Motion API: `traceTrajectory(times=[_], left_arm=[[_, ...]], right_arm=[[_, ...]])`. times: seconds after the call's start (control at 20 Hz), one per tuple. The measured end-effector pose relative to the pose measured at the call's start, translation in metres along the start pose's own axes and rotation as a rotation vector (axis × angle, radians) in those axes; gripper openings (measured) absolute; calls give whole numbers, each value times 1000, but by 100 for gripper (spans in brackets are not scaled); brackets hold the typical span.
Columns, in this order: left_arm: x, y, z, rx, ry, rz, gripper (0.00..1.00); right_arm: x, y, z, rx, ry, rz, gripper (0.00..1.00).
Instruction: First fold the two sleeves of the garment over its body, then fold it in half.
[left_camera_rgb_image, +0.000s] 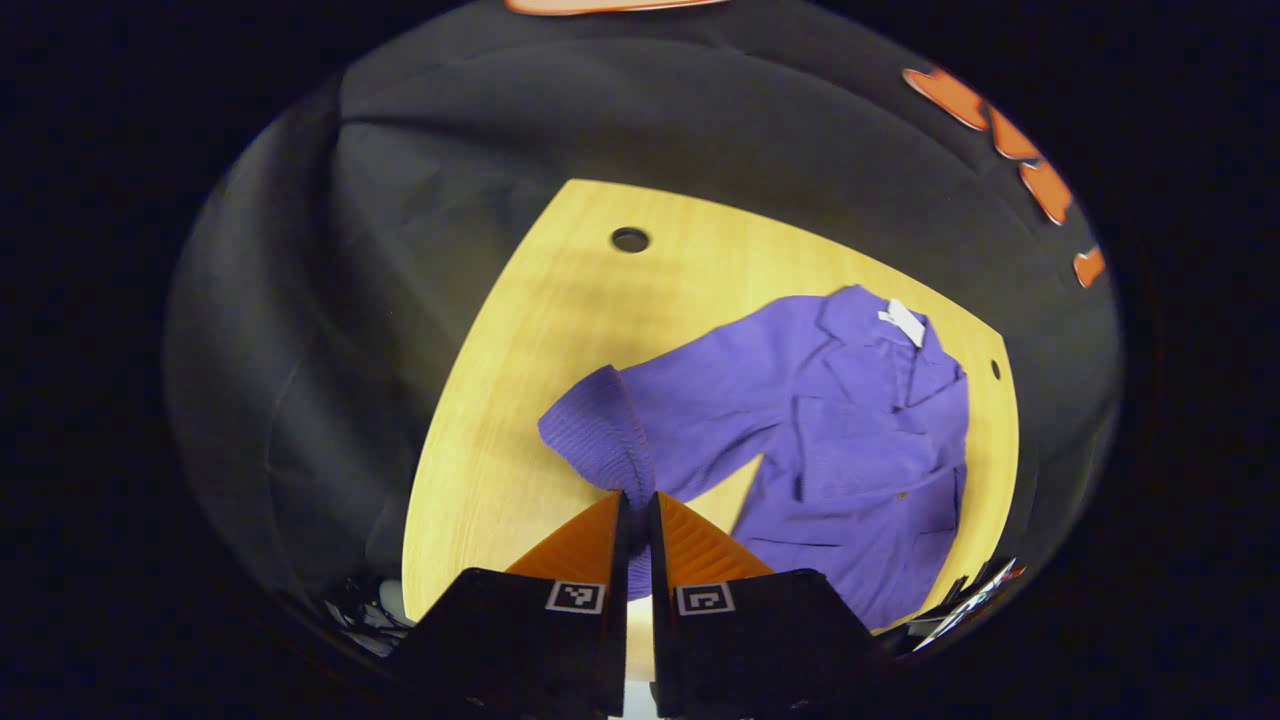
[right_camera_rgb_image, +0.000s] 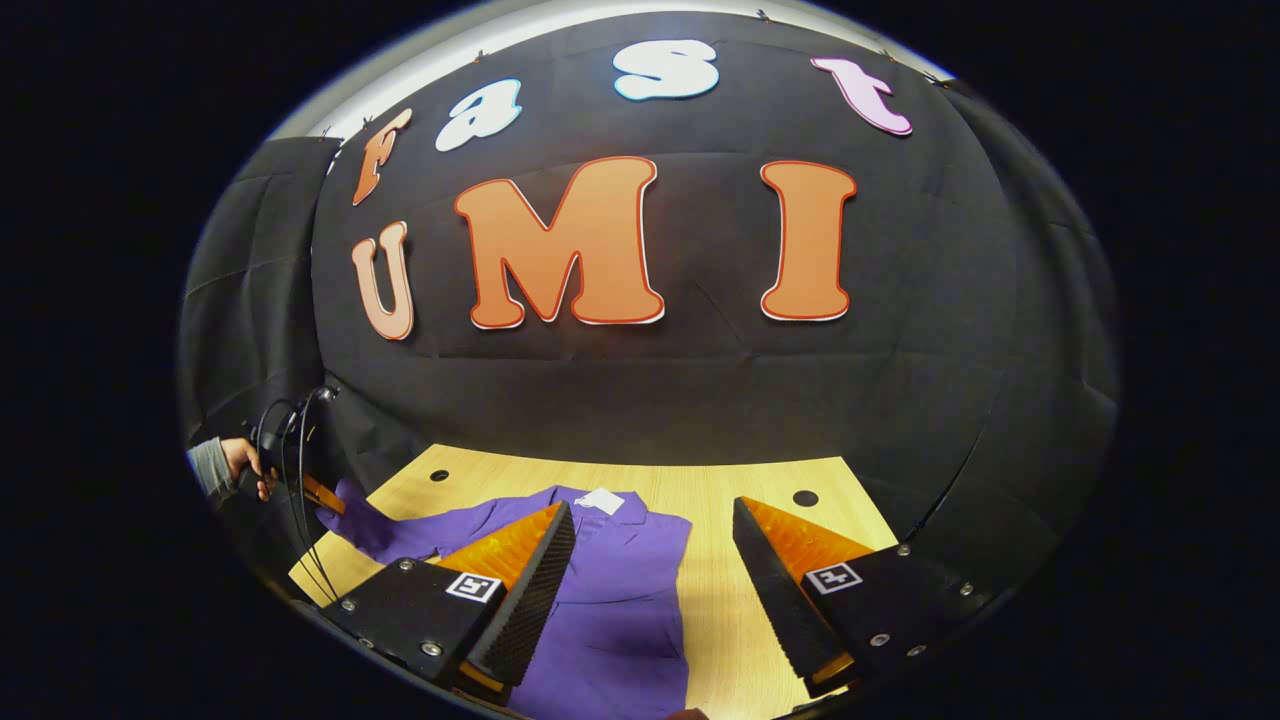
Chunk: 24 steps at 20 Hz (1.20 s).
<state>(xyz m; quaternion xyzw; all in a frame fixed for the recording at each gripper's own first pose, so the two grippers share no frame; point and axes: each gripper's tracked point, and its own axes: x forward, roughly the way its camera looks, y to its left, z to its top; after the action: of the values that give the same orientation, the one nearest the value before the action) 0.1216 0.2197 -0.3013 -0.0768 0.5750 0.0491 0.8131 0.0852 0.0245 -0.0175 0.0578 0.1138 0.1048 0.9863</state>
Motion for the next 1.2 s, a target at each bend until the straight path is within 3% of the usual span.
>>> traceTrajectory(times=[0.35, 0.8, 1.2], left_arm=[[-28, -130, 45, 152, -60, -99, 12], [-13, -268, 45, 270, -17, -112, 12], [9, -387, 40, 390, -3, -177, 12]], right_arm=[[-6, -32, -9, 46, -1, 0, 94], [-18, -80, -17, 93, -11, -18, 94], [-19, -106, -22, 111, -7, 2, 95]])
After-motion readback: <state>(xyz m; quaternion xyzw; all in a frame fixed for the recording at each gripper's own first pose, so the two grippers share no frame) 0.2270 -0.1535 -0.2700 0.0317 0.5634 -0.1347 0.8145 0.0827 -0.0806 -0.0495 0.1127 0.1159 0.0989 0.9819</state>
